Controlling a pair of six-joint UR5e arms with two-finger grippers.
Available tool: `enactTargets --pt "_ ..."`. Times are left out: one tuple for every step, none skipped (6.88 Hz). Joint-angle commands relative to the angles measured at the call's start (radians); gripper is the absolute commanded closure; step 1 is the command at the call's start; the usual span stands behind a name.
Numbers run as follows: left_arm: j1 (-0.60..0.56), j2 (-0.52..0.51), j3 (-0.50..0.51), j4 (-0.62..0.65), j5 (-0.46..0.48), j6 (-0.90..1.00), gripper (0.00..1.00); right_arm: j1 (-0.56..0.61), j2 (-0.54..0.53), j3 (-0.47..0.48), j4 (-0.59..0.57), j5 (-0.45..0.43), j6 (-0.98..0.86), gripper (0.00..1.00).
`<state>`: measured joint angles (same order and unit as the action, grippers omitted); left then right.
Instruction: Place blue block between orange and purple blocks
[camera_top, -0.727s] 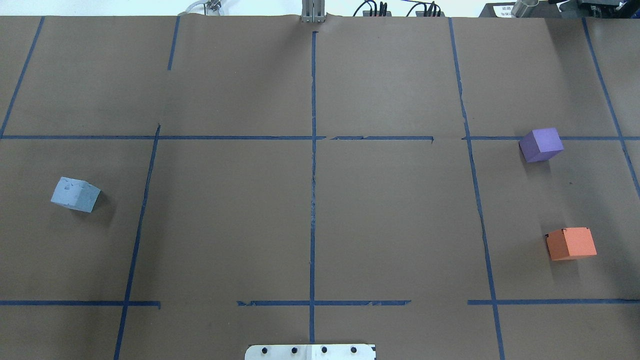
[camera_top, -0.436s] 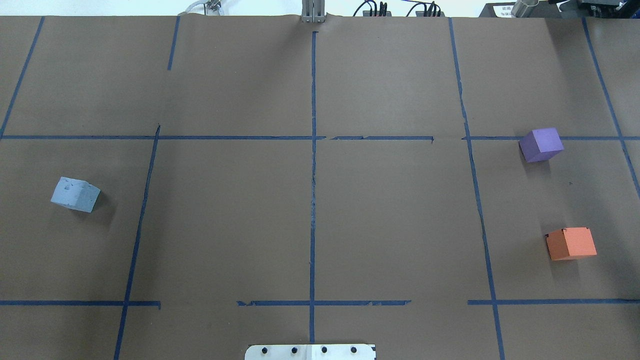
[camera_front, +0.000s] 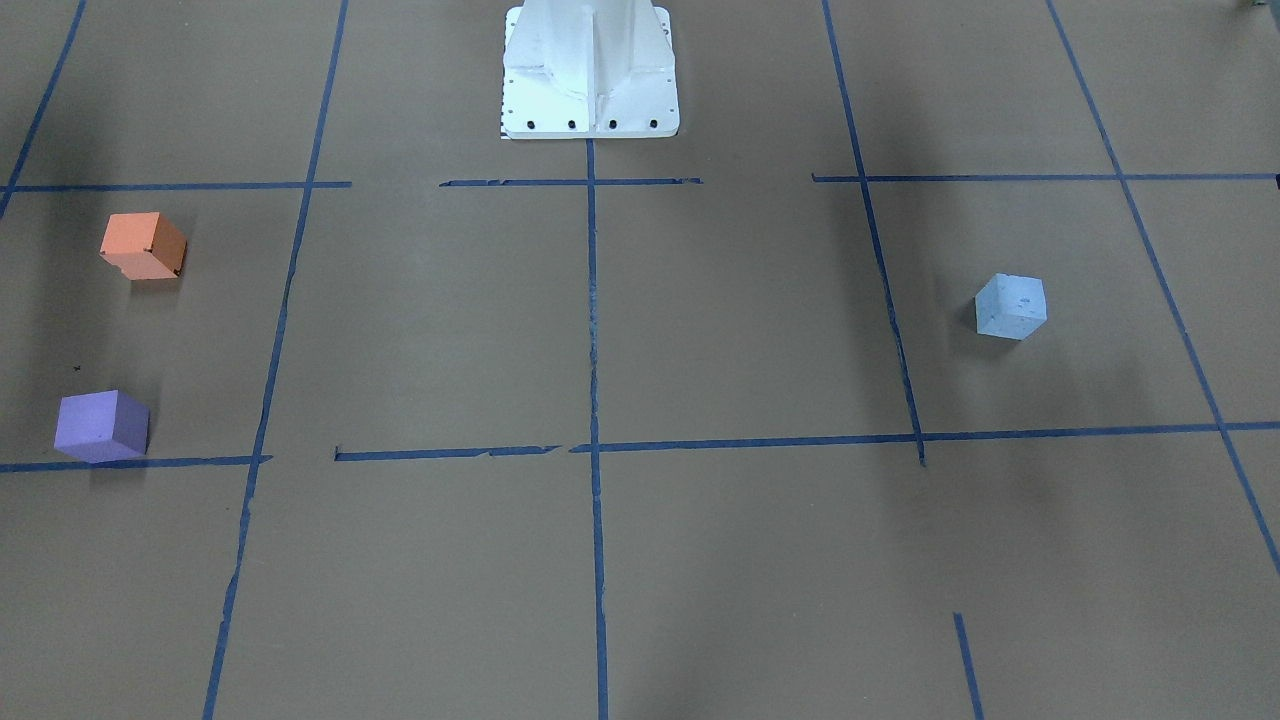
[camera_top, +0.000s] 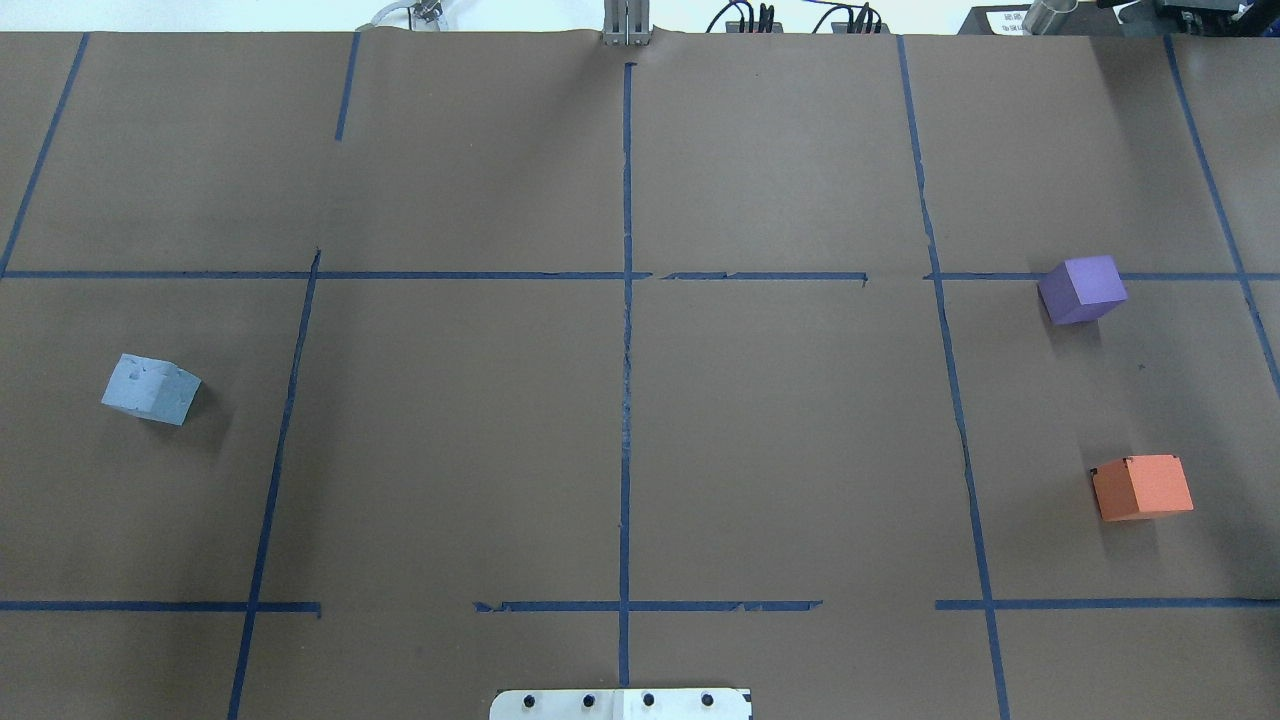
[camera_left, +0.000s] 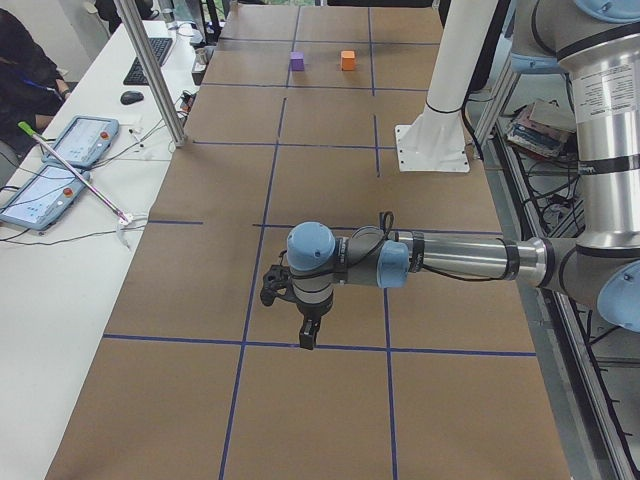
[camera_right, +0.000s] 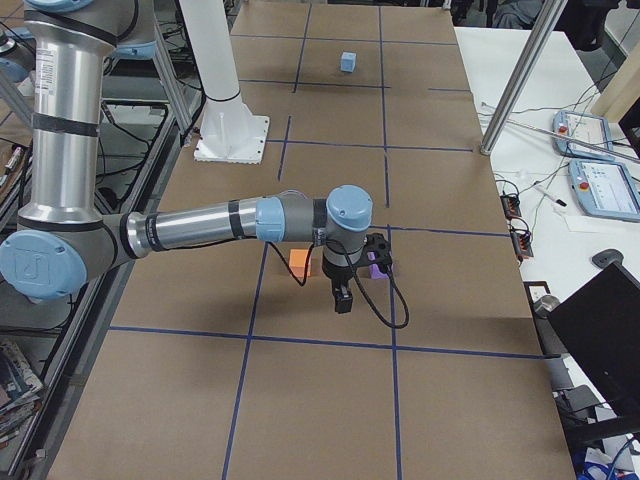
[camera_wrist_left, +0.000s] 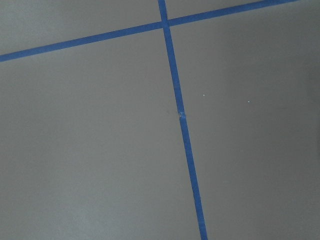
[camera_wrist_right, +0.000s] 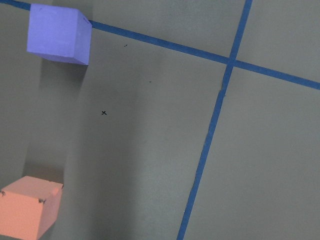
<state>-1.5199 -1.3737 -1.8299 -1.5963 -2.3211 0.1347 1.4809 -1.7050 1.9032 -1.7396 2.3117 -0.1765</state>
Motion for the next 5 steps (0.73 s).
enactTargets --pt "0.006 -0.127 0.073 -0.105 -0.001 -0.015 0.00 -0.001 0.008 0.001 0.002 0.000 0.005 0.00" --pt "0.010 -0.184 0.114 -0.112 -0.006 -0.088 0.00 -0.001 0.008 -0.001 0.002 0.000 0.005 0.00" --pt "0.115 -0.186 0.118 -0.187 -0.007 -0.104 0.00 -0.001 0.008 0.002 0.002 0.000 0.005 0.00" --pt "0.239 -0.183 0.116 -0.236 -0.006 -0.248 0.00 -0.001 0.008 0.001 0.002 0.000 0.005 0.00" --pt "0.353 -0.189 0.115 -0.291 0.009 -0.456 0.00 -0.001 0.008 0.002 0.002 0.000 0.006 0.00"
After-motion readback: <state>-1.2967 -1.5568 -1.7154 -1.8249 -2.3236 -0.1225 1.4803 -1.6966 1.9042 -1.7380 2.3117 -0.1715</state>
